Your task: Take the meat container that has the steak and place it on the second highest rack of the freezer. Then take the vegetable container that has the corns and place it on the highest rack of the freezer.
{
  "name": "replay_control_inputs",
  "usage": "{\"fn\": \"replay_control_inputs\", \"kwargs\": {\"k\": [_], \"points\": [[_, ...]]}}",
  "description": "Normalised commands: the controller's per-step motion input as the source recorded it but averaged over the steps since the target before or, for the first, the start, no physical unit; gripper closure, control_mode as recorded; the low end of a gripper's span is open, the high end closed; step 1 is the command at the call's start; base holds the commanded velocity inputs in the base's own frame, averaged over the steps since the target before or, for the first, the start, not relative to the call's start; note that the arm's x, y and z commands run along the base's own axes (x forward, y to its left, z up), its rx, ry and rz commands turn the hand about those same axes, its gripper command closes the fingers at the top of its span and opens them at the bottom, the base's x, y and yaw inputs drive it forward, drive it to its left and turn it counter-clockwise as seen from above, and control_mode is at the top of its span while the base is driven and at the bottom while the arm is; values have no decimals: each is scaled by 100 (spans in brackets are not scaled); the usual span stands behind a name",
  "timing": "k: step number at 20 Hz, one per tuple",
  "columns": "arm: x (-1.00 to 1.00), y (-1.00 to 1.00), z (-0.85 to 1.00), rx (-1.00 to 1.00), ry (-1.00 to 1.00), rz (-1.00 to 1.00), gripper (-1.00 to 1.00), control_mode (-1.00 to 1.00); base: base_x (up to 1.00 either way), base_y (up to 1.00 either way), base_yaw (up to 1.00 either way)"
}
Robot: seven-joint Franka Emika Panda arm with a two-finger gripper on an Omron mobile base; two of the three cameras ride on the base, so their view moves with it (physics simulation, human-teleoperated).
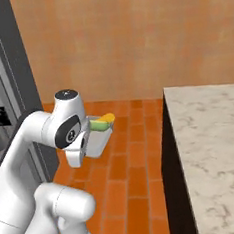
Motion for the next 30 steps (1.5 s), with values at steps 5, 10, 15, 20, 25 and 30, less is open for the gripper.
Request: {"fn": "replay_control_inputs", "kwargs": {"k": [5, 10, 15, 20, 25, 30], "points": [[0, 0, 0, 0, 0, 0, 100, 100, 90, -49, 32], [0, 0, 0, 0, 0, 0, 100, 100, 81, -67, 37], [0, 0, 0, 0, 0, 0, 100, 100, 75, -55, 36], [0, 0, 0, 0, 0, 0, 100, 100, 73, -56, 37], [0, 0, 0, 0, 0, 0, 100, 100, 75, -54, 36], [0, 0, 0, 0, 0, 0, 100, 100, 70, -68, 31]]}}
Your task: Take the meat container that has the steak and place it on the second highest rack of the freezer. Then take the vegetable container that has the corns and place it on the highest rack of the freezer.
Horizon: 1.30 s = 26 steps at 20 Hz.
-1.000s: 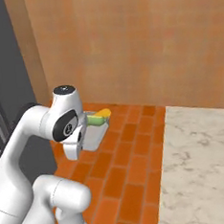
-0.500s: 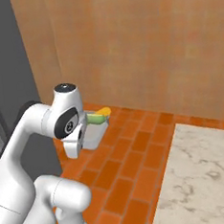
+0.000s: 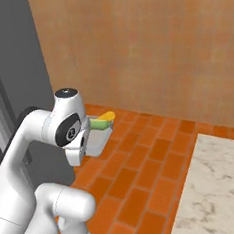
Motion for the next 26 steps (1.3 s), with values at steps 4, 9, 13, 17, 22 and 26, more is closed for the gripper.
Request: {"fn": "replay_control_inputs", "kwargs": {"k": [4, 9, 13, 17, 22, 26], "points": [[0, 0, 0, 0, 0, 0, 100, 100, 55, -35, 3], [0, 0, 0, 0, 0, 0, 100, 100, 58, 8, -7], [0, 0, 0, 0, 0, 0, 100, 100, 97, 0, -4], [0, 0, 0, 0, 0, 0, 100, 100, 100, -9, 0], [0, 0, 0, 0, 0, 0, 100, 100, 100, -28, 11], [0, 0, 0, 0, 0, 0, 100, 100, 86, -33, 47]]}}
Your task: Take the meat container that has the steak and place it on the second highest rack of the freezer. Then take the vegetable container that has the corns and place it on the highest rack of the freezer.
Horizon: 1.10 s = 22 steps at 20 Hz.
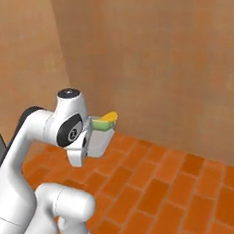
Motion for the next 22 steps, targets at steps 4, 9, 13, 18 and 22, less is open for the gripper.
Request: {"fn": "replay_control_inputs", "kwargs": {"k": [4, 9, 13, 18, 22], "points": [[0, 0, 0, 0, 0, 0, 100, 100, 51, -26, 78], [0, 0, 0, 0, 0, 0, 100, 100, 10, -24, 92], [0, 0, 0, 0, 0, 0, 100, 100, 0, -23, 95], [0, 0, 0, 0, 0, 0, 100, 100, 0, -26, 94], [0, 0, 0, 0, 0, 0, 100, 100, 0, -21, 94]]}}
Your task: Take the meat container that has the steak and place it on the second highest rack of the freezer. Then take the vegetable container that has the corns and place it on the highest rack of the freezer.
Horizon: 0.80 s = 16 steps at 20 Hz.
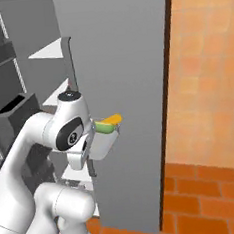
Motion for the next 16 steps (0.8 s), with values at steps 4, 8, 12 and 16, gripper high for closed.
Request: {"fn": "replay_control_inputs", "kwargs": {"k": [4, 8, 12, 16], "points": [[0, 0, 0, 0, 0, 0, 100, 100, 0, -7, 91], [0, 0, 0, 0, 0, 0, 100, 100, 14, -33, 66], [0, 0, 0, 0, 0, 0, 100, 100, 38, -26, 35], [0, 0, 0, 0, 0, 0, 100, 100, 55, -9, 21]]}}
